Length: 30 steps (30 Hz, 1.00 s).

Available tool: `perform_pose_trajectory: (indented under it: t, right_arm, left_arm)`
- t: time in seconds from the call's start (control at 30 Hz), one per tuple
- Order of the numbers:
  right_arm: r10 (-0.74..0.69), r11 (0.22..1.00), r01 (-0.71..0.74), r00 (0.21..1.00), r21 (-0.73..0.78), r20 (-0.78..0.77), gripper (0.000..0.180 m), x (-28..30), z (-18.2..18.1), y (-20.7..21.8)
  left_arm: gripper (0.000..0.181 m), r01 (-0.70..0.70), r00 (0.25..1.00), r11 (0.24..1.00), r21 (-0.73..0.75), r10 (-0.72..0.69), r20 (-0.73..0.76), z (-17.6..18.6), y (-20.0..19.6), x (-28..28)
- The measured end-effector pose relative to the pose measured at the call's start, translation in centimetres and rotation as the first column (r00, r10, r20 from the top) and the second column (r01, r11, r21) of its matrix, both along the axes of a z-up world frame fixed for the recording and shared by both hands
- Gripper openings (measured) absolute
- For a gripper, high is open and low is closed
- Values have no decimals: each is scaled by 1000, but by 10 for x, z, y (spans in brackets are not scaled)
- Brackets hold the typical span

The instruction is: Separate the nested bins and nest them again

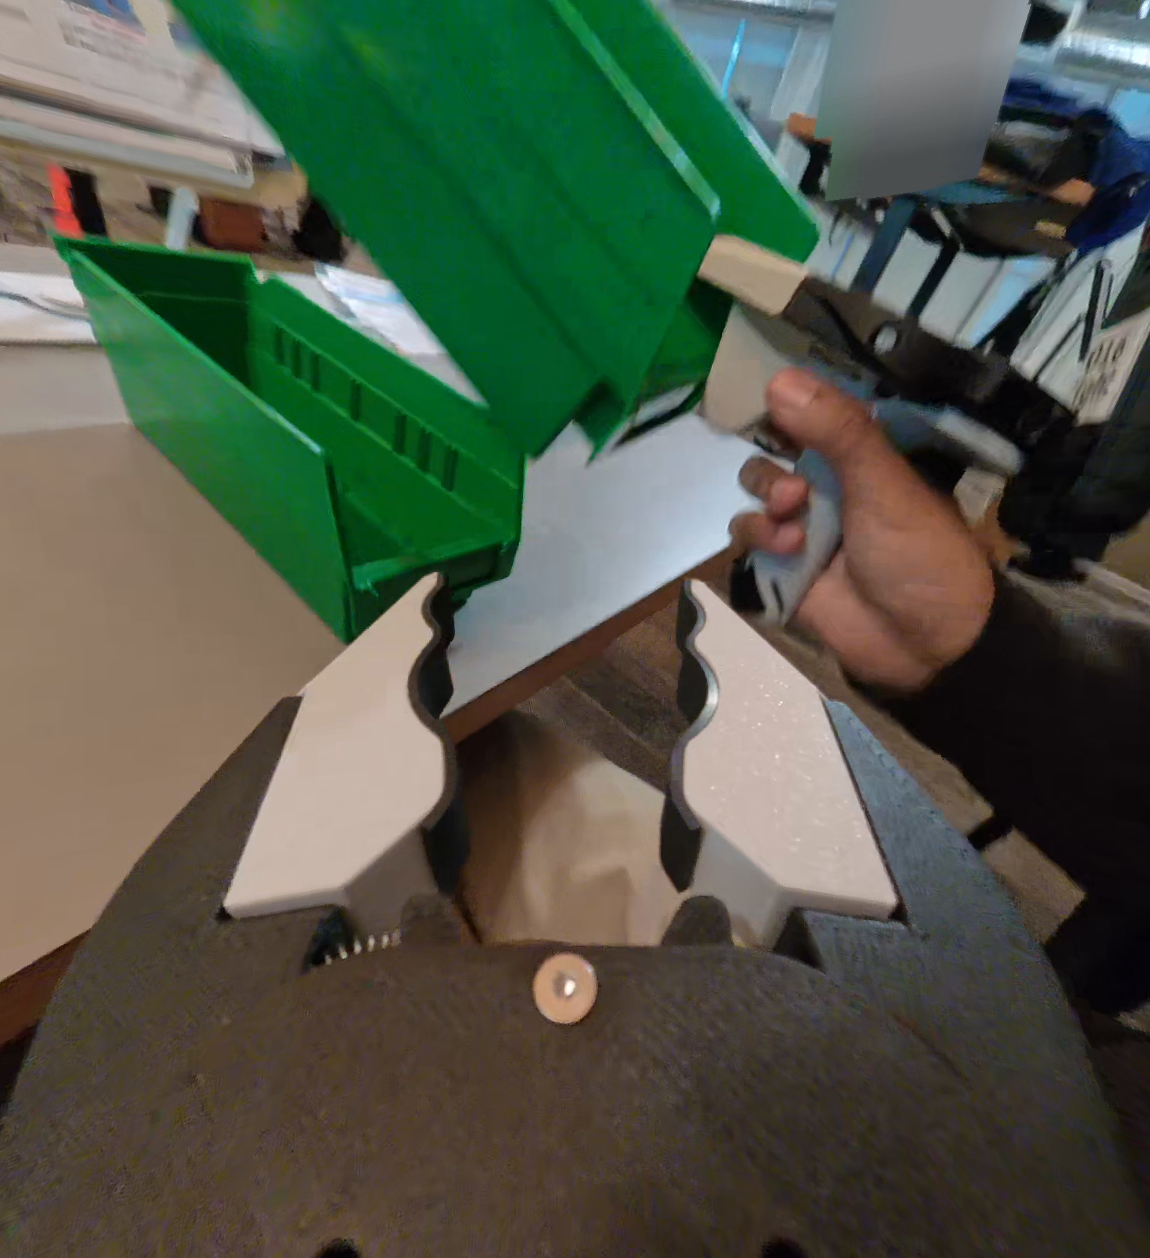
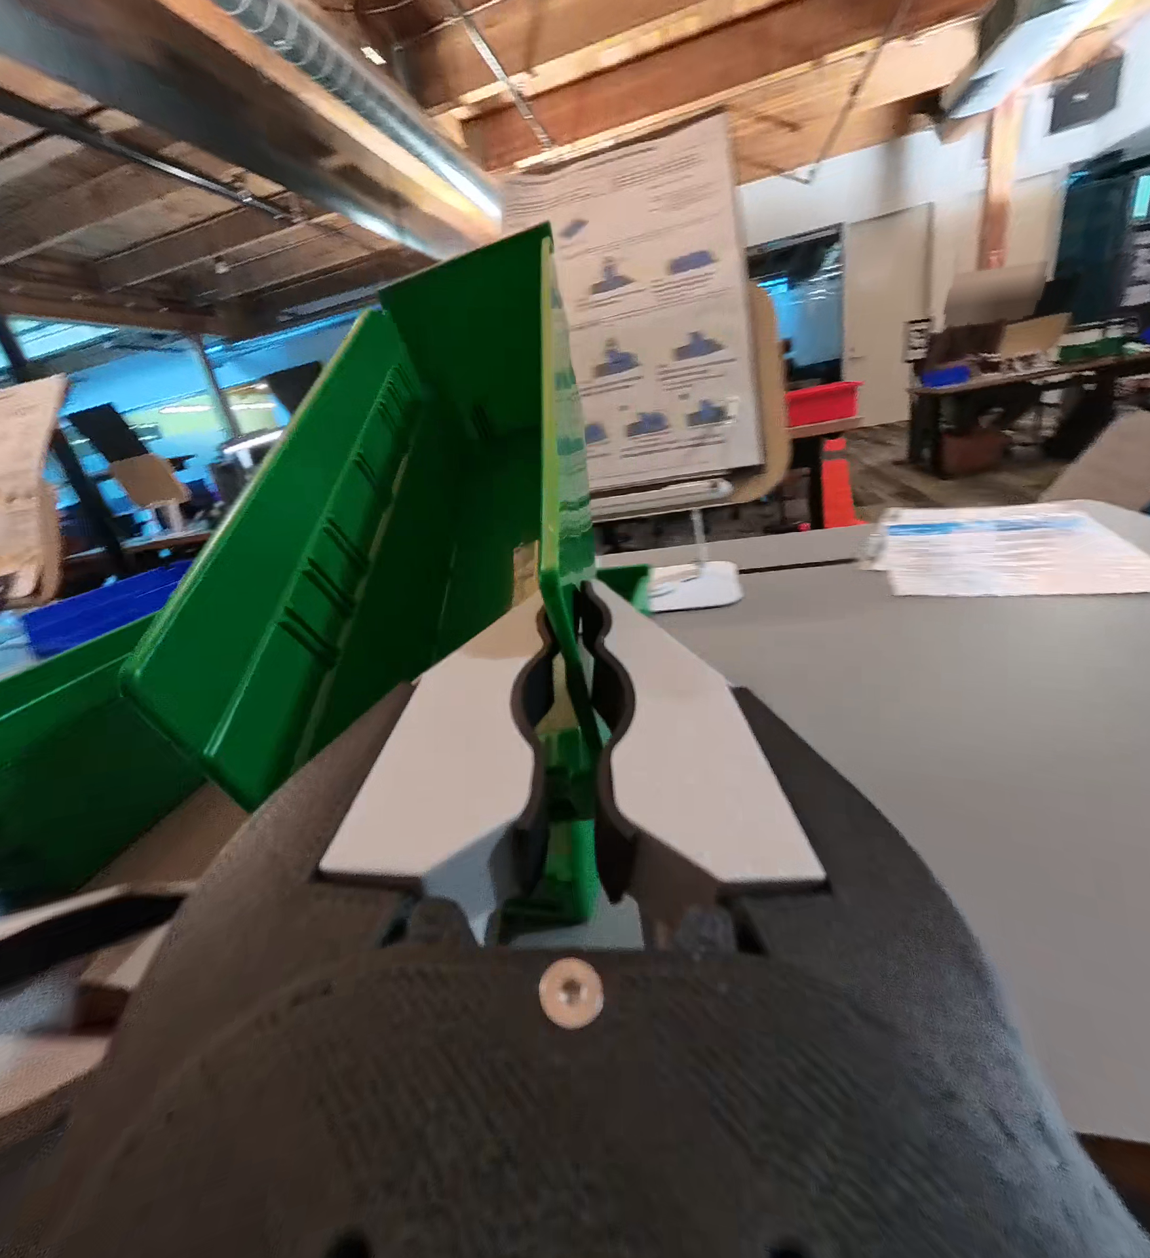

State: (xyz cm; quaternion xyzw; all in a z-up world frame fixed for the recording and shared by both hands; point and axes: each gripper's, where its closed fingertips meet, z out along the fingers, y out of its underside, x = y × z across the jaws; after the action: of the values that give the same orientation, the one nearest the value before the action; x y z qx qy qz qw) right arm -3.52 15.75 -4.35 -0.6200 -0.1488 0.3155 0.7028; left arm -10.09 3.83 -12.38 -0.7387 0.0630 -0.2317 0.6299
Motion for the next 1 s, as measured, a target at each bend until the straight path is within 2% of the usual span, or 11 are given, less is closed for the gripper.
perform_pose_trajectory:
  t: [0.07, 0.17, 0.23, 0.37, 0.47, 0.57, 0.7, 0.8, 0.9, 1.0]
  right_arm:
    - [65, 998, -66, 998, 11, 15, 2, -26, -2, -26]
    - [96, 994, -100, 993, 48, 74, 2, -55, -7, -58]
    - [73, 991, -86, 989, 100, 127, 3, -67, -10, -72]
    - [105, 983, -126, 981, 131, 162, 7, -86, -17, -85]
    - [199, 966, -221, 966, 136, 163, 16, -101, -21, -95]
    - [310, 928, -342, 928, 146, 205, 28, -122, -29, -115]
    - [370, 882, -434, 878, 182, 303, 38, -147, -38, -142]
    - [405, 847, -482, 858, 225, 315, 40, -157, -35, -156]
    - [469, 818, -538, 830, 205, 303, 41, -164, -37, -165]
    - [541, 784, -598, 791, 170, 287, 34, -168, -43, -174]
  left_arm:
    - [62, -72, 997, 993, 91, 68, 43, 20, -2, -6]
    - [41, -177, 984, 966, 188, 169, 59, 39, -4, -24]
    - [32, -251, 968, 952, 176, 247, 45, 34, -3, -43]
    - [32, -272, 961, 954, 129, 262, 91, 22, -3, -63]
    - [30, -292, 951, 950, 108, 277, 138, 18, -6, -80]
    - [18, -368, 912, 928, 55, 348, 217, 13, -10, -111]
    - [7, -475, 865, 879, 40, 457, 208, 6, -21, -148]
    - [5, -498, 856, 864, 79, 474, 208, 15, -32, -161]
    - [4, -528, 843, 843, 101, 506, 181, 18, -41, -171]
    - [4, -559, 822, 823, 98, 536, 190, 20, -49, -184]
